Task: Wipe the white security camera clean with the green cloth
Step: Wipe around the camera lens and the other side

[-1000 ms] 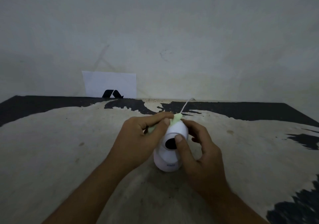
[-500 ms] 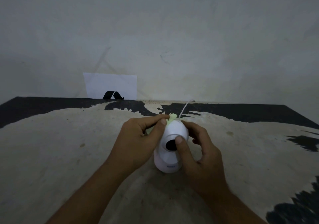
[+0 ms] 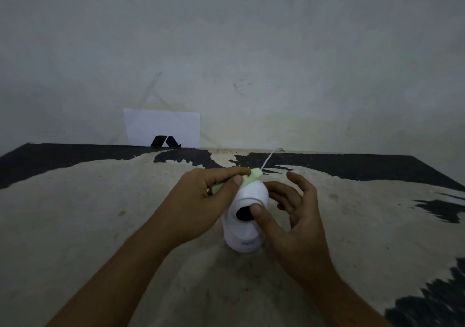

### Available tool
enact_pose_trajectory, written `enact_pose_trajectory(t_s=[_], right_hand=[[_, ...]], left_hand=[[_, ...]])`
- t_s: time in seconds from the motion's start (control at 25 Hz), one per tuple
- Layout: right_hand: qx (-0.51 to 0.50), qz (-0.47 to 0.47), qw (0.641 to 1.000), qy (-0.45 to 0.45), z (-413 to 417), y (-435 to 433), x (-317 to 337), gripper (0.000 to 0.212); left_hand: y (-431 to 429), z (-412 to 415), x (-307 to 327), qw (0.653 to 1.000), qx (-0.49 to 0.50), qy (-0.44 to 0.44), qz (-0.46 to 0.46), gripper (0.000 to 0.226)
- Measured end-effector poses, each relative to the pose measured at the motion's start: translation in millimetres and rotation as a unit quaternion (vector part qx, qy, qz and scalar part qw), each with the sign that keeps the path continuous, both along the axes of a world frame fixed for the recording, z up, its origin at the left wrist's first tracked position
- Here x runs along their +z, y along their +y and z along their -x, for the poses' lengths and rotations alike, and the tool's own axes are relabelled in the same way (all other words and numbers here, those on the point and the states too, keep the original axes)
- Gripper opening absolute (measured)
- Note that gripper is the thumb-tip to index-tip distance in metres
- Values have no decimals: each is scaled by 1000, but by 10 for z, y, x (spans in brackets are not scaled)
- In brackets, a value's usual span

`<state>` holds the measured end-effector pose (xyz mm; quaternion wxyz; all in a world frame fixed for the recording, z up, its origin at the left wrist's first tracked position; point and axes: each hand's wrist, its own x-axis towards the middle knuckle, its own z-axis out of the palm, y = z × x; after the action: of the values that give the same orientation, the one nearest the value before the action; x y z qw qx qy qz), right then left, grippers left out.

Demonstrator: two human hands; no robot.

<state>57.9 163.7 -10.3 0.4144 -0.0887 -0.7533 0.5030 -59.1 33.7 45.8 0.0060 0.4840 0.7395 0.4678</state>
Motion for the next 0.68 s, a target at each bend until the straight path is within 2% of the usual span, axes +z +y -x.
enact_pose_trajectory(t_s=[0.28,0.48,0.68], right_hand=[[10,-10,1000,-21,5,-8,-17,80],[-5,-32,999,-31,15,-7,-15,73],[-11,-26,999,-32,4,8,-10,67]], left_hand=[[-31,-69,77,999,-48,8,16,26],[19,-43,20,998,56,7,4,25],[66,-46,-11,995,88,-32,-20,24]])
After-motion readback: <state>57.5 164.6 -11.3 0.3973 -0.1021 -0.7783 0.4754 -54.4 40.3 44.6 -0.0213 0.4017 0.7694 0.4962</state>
